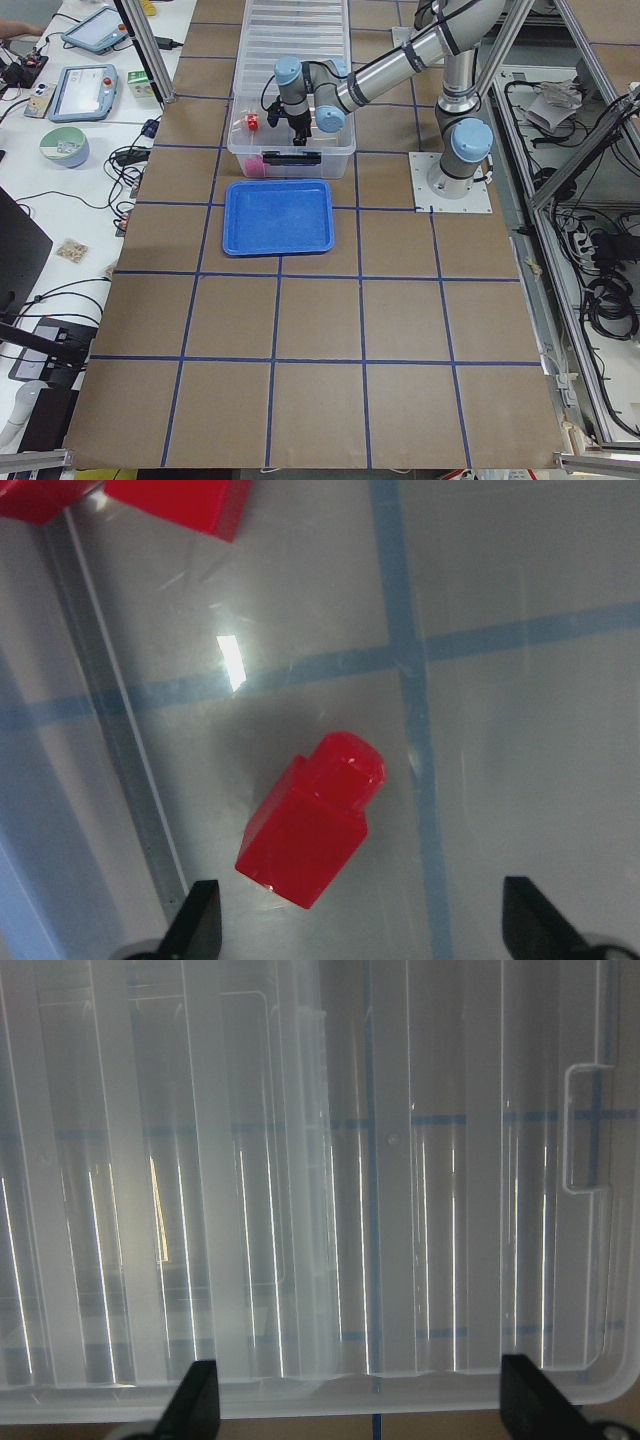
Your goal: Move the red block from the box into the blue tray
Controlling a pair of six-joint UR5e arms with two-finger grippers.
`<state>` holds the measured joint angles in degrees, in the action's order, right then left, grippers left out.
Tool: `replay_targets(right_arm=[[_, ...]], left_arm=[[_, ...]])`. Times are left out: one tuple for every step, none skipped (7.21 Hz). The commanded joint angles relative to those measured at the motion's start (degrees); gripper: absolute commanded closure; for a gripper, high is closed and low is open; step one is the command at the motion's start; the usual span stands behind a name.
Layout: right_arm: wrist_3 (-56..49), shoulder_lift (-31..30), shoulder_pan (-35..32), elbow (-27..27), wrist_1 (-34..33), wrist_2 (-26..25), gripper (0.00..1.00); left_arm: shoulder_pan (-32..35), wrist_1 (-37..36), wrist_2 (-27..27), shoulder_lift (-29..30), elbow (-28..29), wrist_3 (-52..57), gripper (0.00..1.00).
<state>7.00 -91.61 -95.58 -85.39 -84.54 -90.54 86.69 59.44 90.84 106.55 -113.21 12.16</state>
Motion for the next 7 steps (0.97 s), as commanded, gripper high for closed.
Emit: replay_targets(right_arm=[[0.1, 0.2, -0.1, -0.1, -0.2, 0.2, 0.0], [0.1, 0.4, -0.1, -0.1, -0.3, 0.2, 0.0], [-0.1, 0.6, 0.0, -0.1, -1.5, 0.1, 0.0], [-0.1, 0.6, 0.1, -0.1, -2.2, -0.1, 0.0], [-0.1, 0.7, 0.0, -0.1, -2.0, -0.2, 0.0], [0.0, 0.6, 0.0, 0.0, -1.9, -0.1, 0.0], [0.0, 0.6, 0.0, 0.0, -1.9, -0.3, 0.0]], left_arm=[[0.0, -3.7, 0.3, 1.3, -1.4, 0.3, 0.0], [-0.4, -4.1, 0.3, 1.5, -1.5, 0.3, 0.02], [-0.4, -4.0, 0.6, 2.2, -2.1, 0.3, 0.13], [-0.4, -4.2, 0.7, 2.6, -1.8, 0.4, 0.33], [-0.5, -4.5, 0.7, 2.8, -2.0, 0.4, 0.42], [-0.4, -4.7, 0.7, 2.4, -1.7, 0.4, 0.57], [-0.4, -4.7, 0.7, 1.9, -0.7, 0.5, 0.86]])
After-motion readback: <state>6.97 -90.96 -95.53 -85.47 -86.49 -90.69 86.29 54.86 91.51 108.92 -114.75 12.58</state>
